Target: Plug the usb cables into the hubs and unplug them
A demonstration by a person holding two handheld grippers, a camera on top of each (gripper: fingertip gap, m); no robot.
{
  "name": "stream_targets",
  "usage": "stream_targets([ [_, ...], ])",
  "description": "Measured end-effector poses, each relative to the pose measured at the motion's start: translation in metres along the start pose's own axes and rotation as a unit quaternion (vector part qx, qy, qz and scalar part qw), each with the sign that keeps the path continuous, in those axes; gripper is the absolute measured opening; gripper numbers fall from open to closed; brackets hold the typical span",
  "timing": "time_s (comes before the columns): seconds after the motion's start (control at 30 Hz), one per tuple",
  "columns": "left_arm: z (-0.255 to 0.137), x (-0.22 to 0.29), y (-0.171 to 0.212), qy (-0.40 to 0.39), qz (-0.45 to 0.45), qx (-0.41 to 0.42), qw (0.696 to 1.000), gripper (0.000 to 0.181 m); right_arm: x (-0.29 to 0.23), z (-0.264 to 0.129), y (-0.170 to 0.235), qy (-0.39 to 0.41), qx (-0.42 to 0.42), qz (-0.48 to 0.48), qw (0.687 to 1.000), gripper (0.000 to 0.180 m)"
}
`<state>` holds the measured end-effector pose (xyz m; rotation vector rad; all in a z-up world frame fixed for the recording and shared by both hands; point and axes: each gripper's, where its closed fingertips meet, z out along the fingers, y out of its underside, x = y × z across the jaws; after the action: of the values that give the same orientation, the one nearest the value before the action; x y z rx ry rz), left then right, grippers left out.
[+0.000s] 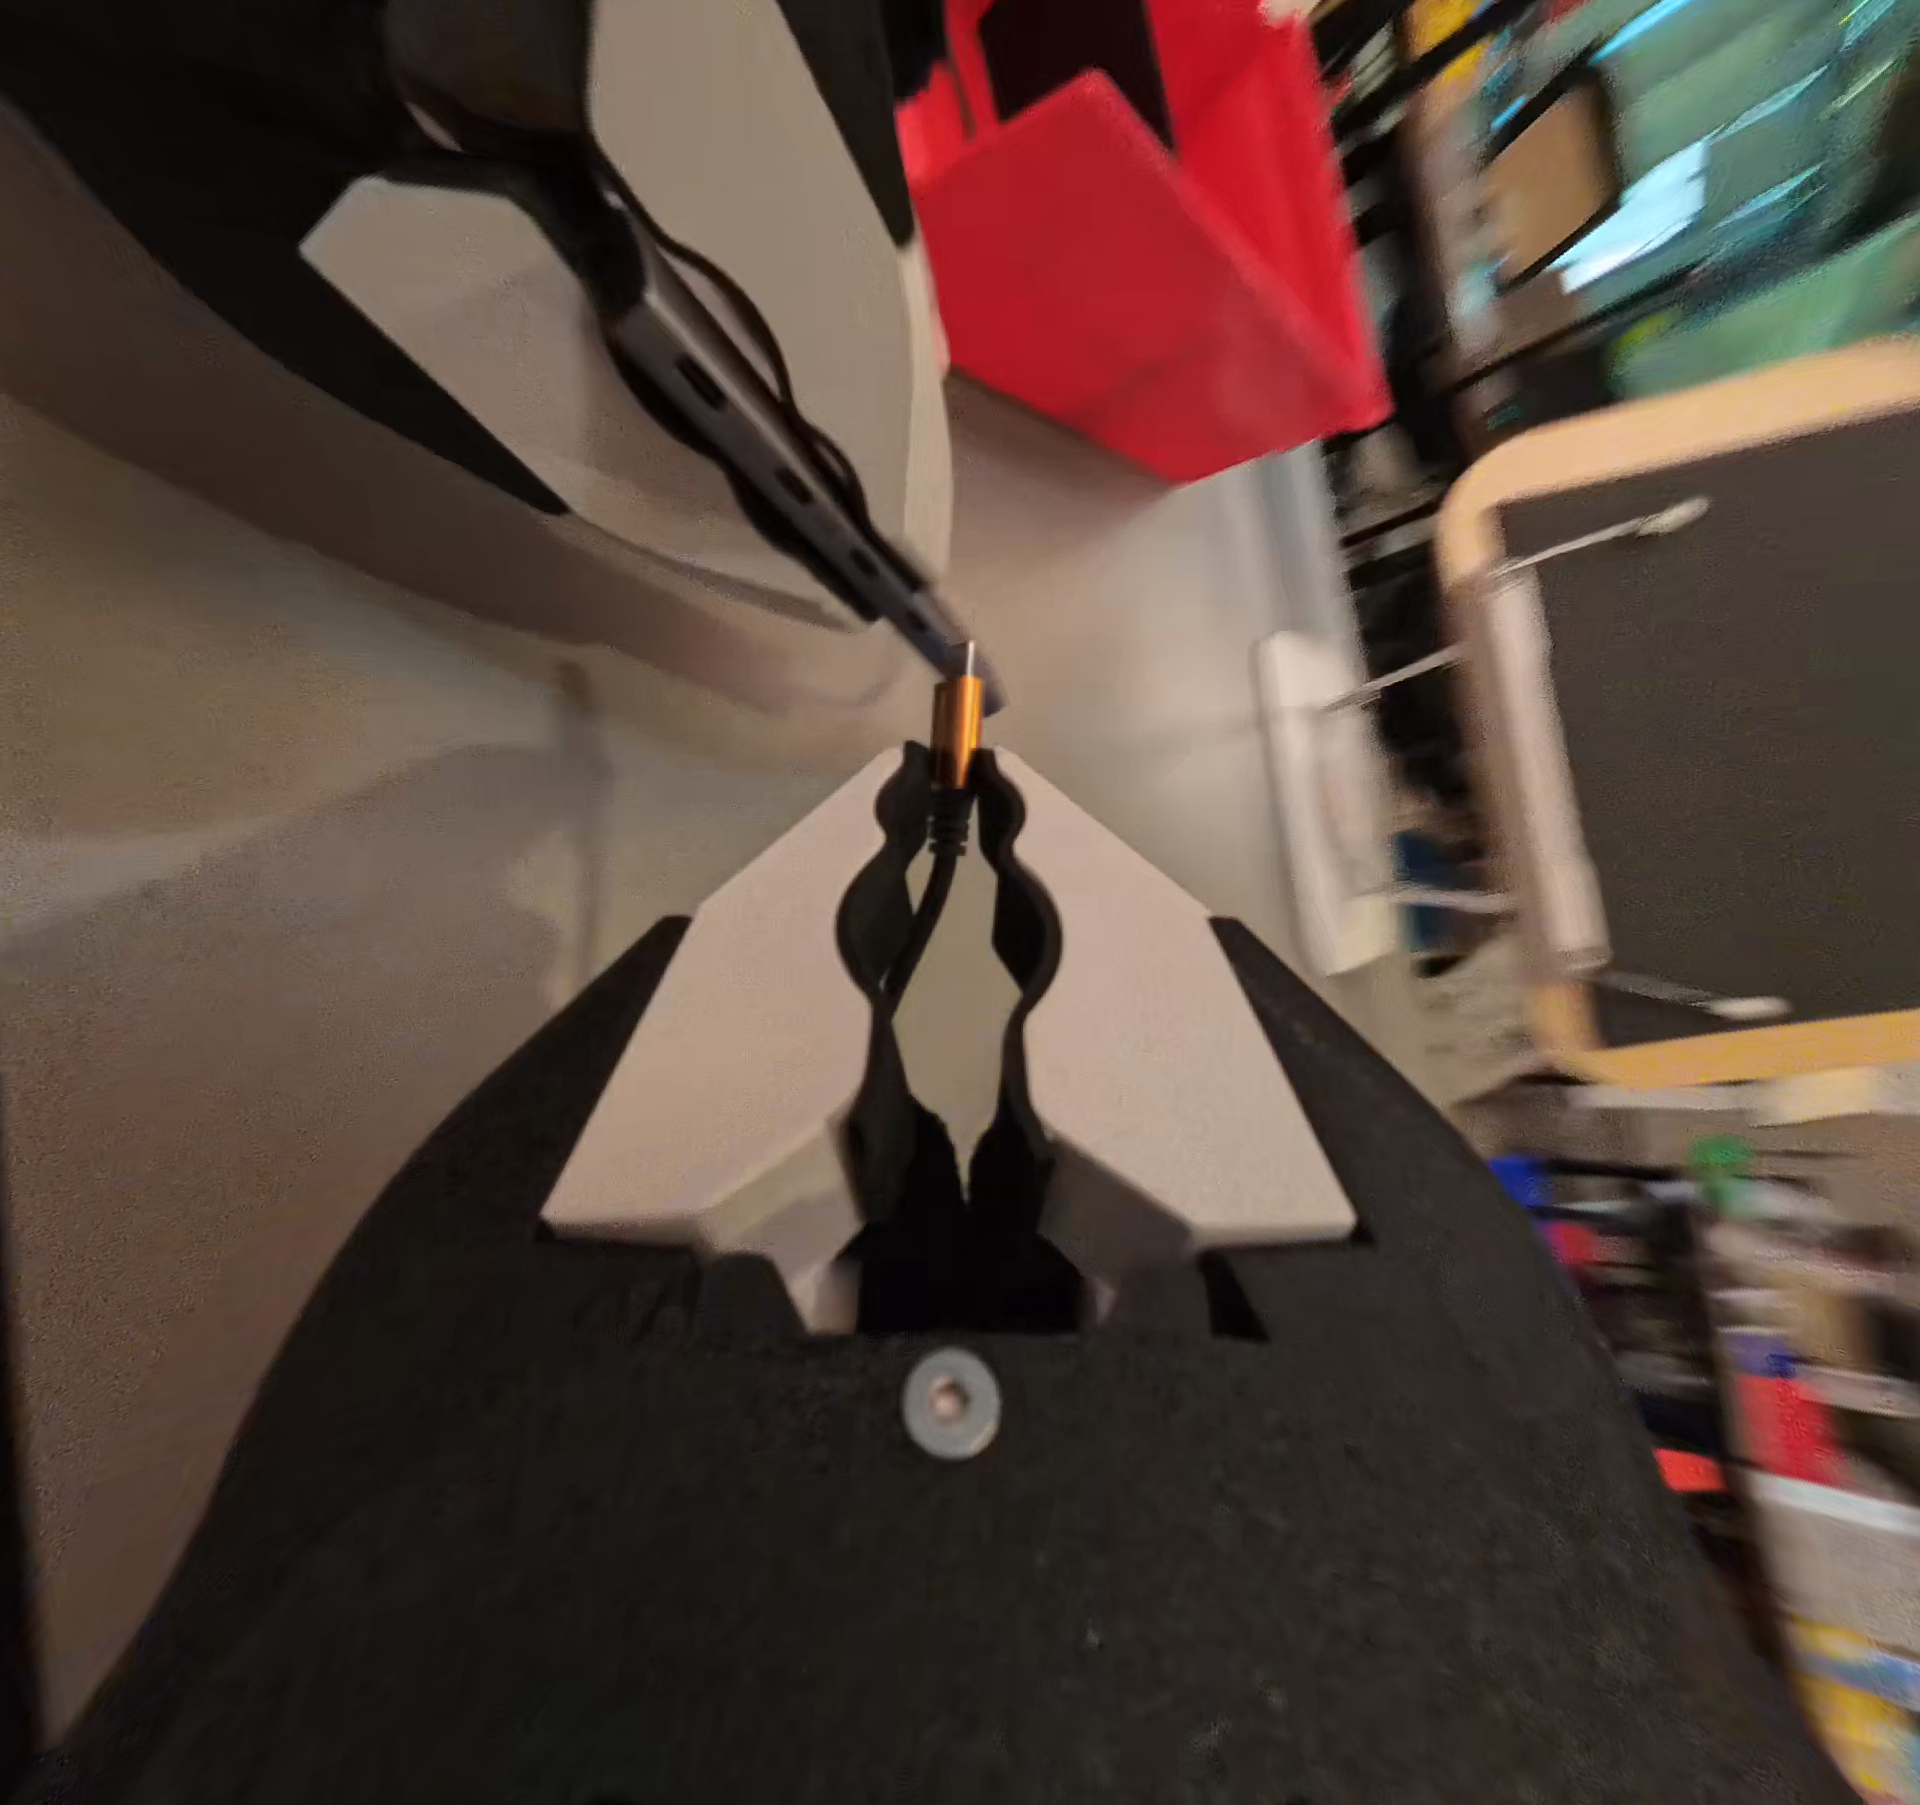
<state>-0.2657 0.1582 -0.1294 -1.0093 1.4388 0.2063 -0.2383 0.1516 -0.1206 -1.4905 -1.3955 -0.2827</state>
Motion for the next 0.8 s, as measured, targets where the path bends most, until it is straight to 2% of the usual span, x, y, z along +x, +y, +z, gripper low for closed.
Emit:
stream_targets([
  [0.07,0.001,0.001,-0.001,0.002,0.001,-0.002,1.000,0.010,0.005,-0.007,-0.008,0.046,0.002,-0.073,0.996,0.007],
  [0.2,0.002,0.003,-0.002,0.009,-0.006,-0.003,1.000,0.010,-0.002,-0.007,-0.009,0.083,-0.013,-0.172,0.981,0.007],
  [0.37,0.003,0.004,-0.005,0.014,-0.015,-0.003,1.000,0.010,-0.006,-0.001,-0.006,0.108,-0.039,-0.249,0.962,0.007],
  [0.63,0.005,0.007,-0.003,0.030,-0.035,-0.006,0.999,0.010,-0.009,0.000,-0.008,0.138,-0.041,-0.326,0.934,0.006],
  [0.8,0.004,0.007,-0.003,0.036,-0.036,-0.007,0.999,0.010,-0.011,-0.001,-0.010,0.142,-0.030,-0.328,0.933,0.006],
])
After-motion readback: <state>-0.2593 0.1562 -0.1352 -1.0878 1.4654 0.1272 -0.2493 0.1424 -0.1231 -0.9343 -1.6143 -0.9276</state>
